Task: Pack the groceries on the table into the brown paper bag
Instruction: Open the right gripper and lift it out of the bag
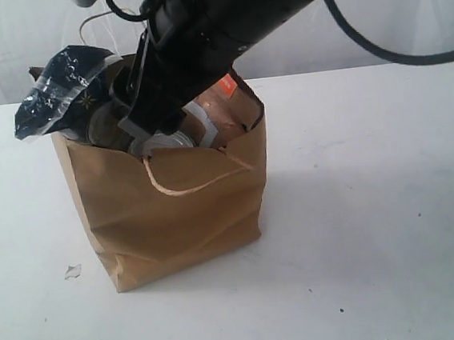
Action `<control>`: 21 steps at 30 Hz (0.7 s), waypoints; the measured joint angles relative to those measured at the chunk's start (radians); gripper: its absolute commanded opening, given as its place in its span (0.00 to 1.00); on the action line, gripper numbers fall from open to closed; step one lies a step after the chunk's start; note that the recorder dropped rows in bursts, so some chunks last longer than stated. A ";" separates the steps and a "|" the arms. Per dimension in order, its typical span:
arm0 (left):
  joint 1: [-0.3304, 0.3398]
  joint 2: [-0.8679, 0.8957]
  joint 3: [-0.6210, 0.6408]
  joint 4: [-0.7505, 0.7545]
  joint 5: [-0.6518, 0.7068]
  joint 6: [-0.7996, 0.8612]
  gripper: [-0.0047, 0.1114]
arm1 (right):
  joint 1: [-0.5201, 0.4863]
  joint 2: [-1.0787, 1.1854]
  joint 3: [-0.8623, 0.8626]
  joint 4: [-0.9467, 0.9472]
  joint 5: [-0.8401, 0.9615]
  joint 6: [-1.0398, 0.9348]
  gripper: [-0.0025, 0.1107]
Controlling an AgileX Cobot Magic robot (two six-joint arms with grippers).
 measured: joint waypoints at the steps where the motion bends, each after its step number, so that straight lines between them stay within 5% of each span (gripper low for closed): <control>1: 0.000 0.000 0.000 0.000 0.000 0.000 0.04 | 0.000 -0.005 0.000 0.000 0.000 0.000 0.71; 21: 0.000 0.000 0.000 0.000 0.000 0.000 0.04 | 0.000 -0.125 0.000 -0.010 -0.087 0.037 0.70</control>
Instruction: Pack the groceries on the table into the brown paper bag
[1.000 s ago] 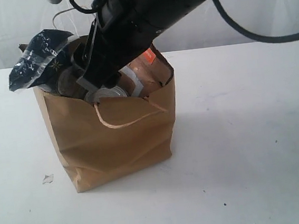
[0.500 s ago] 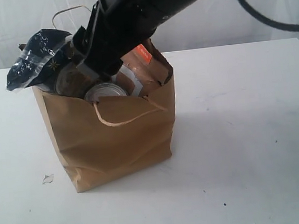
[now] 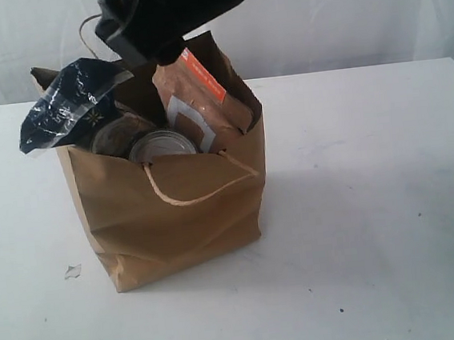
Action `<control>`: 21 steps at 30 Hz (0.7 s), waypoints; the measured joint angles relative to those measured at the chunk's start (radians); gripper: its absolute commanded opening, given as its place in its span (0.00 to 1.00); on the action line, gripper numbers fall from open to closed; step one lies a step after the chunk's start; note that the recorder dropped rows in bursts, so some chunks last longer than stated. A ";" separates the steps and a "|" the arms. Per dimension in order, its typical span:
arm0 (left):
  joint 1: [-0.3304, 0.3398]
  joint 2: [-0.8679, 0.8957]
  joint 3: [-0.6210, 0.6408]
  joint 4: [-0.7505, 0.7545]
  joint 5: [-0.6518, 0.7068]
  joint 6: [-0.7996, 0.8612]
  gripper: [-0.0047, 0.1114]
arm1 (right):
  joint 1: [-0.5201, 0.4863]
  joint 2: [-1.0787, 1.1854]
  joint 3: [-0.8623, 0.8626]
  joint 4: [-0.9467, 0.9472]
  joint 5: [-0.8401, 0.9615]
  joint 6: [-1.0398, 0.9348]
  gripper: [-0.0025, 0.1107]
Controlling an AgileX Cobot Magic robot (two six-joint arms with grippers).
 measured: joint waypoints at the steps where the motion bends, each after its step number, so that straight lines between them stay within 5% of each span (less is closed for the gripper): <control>1: 0.000 0.000 0.000 0.000 0.000 0.000 0.04 | 0.000 -0.004 0.000 -0.002 0.000 0.002 0.69; 6: 0.000 0.000 0.000 0.000 0.000 0.000 0.04 | -0.011 -0.015 0.000 -0.007 -0.004 0.015 0.62; 14: 0.000 0.000 0.000 0.000 0.000 0.000 0.04 | -0.017 -0.045 0.000 -0.023 0.024 0.076 0.25; 21: 0.000 0.000 0.000 0.000 0.000 0.000 0.04 | -0.019 -0.142 0.010 -0.074 0.046 0.168 0.07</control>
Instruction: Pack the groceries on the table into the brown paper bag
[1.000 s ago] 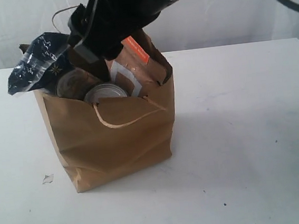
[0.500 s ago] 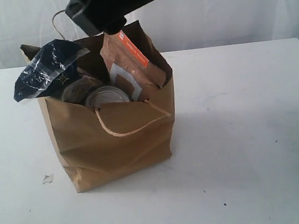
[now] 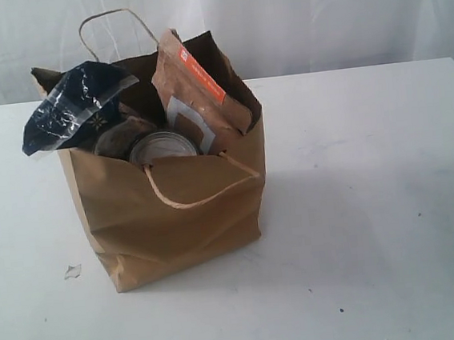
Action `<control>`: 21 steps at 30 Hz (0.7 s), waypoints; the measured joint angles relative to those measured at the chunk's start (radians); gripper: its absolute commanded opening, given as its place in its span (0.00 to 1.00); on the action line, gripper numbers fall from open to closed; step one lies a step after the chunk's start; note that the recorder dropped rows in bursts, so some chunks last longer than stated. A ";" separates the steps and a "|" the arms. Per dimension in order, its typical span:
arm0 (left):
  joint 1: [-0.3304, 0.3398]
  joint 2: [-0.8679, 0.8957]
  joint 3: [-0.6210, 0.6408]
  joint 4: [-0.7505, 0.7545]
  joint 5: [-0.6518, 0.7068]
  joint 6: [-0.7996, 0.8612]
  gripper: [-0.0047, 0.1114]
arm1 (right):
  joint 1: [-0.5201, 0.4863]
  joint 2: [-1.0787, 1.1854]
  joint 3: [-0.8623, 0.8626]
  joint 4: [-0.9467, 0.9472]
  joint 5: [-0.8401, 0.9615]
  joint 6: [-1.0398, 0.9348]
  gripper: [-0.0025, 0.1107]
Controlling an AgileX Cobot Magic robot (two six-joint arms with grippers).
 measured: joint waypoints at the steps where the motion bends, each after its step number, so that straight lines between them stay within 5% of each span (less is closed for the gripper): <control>1: 0.000 0.000 0.000 0.000 0.000 0.000 0.04 | 0.000 -0.020 0.010 -0.005 0.005 0.013 0.05; 21: 0.000 0.000 0.000 0.000 0.000 0.000 0.04 | 0.000 -0.420 0.452 -0.014 -0.113 0.135 0.02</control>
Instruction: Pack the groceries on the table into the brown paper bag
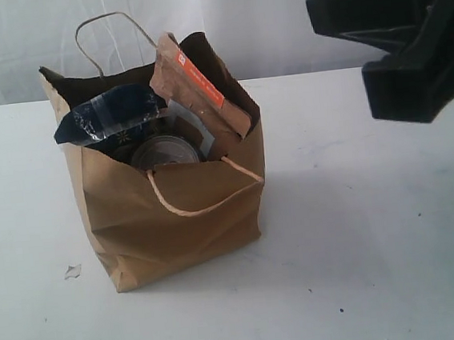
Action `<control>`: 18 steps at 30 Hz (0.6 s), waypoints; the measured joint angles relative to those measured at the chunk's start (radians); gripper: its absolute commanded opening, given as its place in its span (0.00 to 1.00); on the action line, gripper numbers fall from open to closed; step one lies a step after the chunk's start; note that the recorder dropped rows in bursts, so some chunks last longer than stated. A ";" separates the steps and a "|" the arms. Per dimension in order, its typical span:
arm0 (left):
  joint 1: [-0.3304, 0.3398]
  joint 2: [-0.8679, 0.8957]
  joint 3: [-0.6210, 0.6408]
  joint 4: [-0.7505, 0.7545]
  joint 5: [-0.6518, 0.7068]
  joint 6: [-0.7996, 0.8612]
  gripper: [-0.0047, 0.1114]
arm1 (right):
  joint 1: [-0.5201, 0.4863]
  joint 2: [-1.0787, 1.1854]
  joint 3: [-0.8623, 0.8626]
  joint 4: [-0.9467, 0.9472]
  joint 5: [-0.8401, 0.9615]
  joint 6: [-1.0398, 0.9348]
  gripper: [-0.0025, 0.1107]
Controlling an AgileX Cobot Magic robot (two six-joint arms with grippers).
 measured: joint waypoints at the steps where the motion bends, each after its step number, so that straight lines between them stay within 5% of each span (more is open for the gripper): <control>1: 0.000 0.000 0.000 0.000 0.000 0.000 0.04 | 0.000 -0.001 0.000 0.000 0.000 0.002 0.02; 18: 0.000 0.000 0.000 0.000 0.000 0.000 0.04 | 0.000 0.012 0.014 0.004 0.094 0.018 0.02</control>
